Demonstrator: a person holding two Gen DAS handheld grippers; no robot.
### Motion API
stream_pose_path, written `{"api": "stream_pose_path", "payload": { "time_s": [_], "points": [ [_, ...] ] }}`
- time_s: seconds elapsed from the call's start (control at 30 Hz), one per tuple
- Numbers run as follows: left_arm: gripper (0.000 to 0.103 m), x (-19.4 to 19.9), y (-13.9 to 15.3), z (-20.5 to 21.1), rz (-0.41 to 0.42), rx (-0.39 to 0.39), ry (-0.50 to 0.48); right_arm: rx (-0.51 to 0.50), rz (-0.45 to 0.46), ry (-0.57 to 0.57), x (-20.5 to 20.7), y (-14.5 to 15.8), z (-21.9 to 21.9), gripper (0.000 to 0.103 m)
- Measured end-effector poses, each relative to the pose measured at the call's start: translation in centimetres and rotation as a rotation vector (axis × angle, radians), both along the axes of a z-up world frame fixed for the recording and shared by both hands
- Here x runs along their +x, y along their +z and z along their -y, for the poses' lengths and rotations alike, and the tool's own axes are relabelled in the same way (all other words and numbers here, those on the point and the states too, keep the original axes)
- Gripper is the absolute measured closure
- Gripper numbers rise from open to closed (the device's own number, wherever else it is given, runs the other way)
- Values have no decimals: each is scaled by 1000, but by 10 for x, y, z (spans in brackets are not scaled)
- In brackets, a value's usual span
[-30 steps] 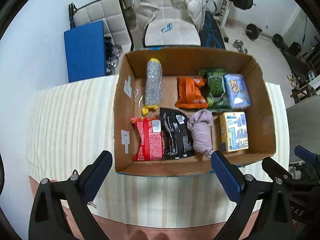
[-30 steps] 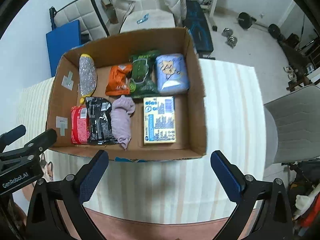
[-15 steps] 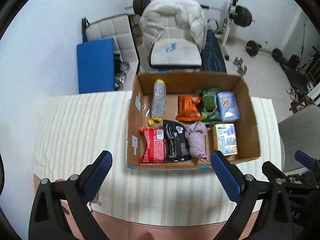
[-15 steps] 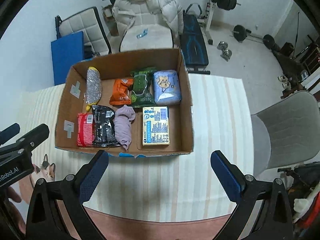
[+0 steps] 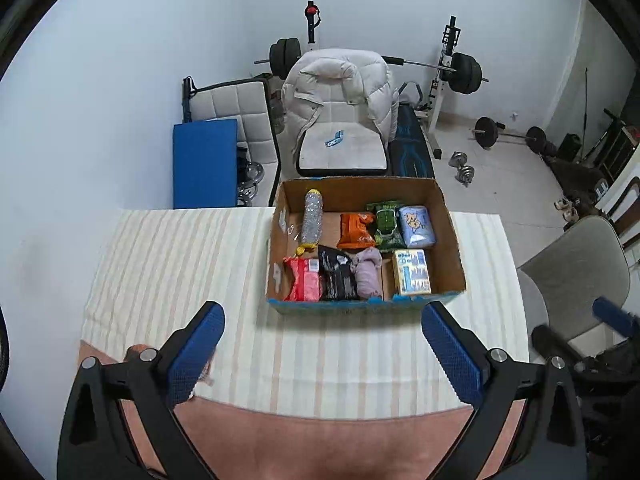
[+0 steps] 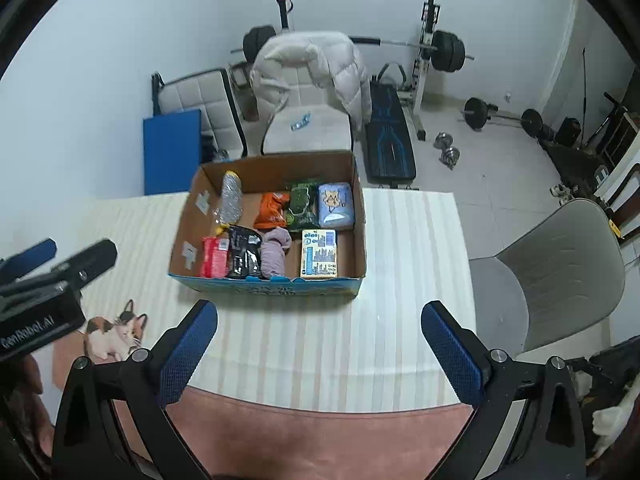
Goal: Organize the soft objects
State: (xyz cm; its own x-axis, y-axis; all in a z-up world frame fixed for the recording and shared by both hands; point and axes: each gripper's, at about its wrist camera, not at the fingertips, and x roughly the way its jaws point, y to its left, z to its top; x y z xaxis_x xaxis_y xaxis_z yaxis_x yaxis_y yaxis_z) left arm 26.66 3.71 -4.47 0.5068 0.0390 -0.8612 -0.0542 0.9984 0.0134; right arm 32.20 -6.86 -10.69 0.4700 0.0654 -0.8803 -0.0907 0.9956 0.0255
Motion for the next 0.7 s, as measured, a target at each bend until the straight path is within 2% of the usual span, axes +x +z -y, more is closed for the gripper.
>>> {"api": "stream_pose_path", "payload": {
  "time_s": [0.27,0.7],
  "points": [
    [2,-50,30,5,20,-30,-17,13,63,14,-56,46,5,0],
    [2,-98,60,15,67,-47,-34,2,91,27,-107,83,14,0]
  ]
}}
